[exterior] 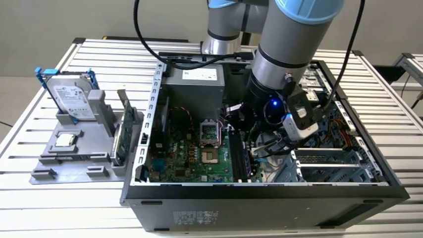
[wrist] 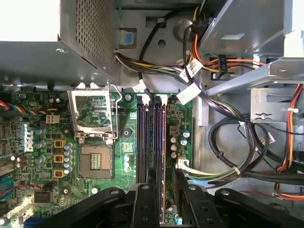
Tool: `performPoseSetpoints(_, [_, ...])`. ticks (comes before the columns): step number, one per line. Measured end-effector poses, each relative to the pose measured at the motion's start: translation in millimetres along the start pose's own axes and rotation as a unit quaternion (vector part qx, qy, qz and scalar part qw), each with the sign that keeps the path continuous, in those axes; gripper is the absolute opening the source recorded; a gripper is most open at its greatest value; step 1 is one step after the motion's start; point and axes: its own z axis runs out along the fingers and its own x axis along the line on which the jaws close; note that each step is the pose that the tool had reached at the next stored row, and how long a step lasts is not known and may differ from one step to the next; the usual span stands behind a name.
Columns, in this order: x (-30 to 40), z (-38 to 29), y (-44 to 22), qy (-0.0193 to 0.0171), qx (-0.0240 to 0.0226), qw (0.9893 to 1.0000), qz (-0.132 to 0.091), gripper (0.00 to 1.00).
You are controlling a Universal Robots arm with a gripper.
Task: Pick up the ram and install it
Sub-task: 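Press down the ram until it locks into place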
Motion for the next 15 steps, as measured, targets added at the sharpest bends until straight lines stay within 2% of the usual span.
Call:
performPoseSetpoints(1, [0.0, 0.0, 0.0, 0.0, 0.0, 1.0, 0.0, 0.0])
performPoseSetpoints(15, [0.0, -0.1, 0.0, 0.0, 0.0001, 1.0, 0.0, 0.0])
